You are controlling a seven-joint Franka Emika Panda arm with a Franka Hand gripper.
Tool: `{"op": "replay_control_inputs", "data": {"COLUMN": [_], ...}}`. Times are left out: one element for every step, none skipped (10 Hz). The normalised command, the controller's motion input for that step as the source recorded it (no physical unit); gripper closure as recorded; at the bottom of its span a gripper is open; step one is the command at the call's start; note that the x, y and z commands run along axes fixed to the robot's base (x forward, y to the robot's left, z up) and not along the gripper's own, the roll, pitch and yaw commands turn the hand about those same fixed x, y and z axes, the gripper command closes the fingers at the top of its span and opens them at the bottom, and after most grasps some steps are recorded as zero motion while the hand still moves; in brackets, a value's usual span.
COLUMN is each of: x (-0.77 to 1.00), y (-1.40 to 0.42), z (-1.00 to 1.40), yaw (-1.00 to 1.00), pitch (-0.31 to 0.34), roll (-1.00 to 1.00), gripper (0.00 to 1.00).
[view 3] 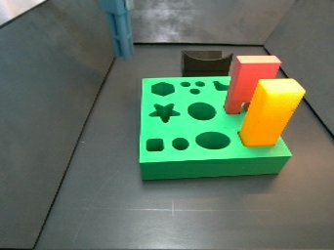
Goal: Pick up the 3 prong object. Move up. Move to above the board. Insert the 3 prong object.
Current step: Move to above the board.
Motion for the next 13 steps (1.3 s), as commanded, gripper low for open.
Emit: {"op": "replay_control_inputs", "data": {"x": [-0.08, -0.08, -0.08, -0.06, -0.05, -0.04, -0.03, -0.01, 0.0, 0.0, 0.0, -0.01, 0.51], "y": [0.09, 0.09, 0.08, 0.08, 0.08, 0.08, 0.08, 0.06, 0.05, 0.04, 0.03, 0.03, -1.0], "z": [1.0, 1.0, 1.0, 1.0, 1.0, 1.0, 1.0, 0.85, 0.71, 0.61, 0.37, 0.24, 0.06], "yaw": [-0.1, -0.08, -0.08, -0.07, -0.06, -0.06, -0.05, -0.05, -0.04, -0.04, -0.04, -0.04, 1.0], "pitch": [-0.239, -0.16, -0.079, -0.006, 0.031, 0.049, 0.075, 0.087, 0.09, 0.089, 0.084, 0.08, 0.298], "roll": [0.15, 0.11, 0.08, 0.04, 0.02, 0.0, -0.02, -0.04, -0.05, -0.06, -0.07, -0.07, -0.15], "gripper": [1.0, 1.0, 1.0, 1.0, 1.0, 1.0, 1.0, 1.0, 1.0, 1.0, 1.0, 1.0, 1.0]}}
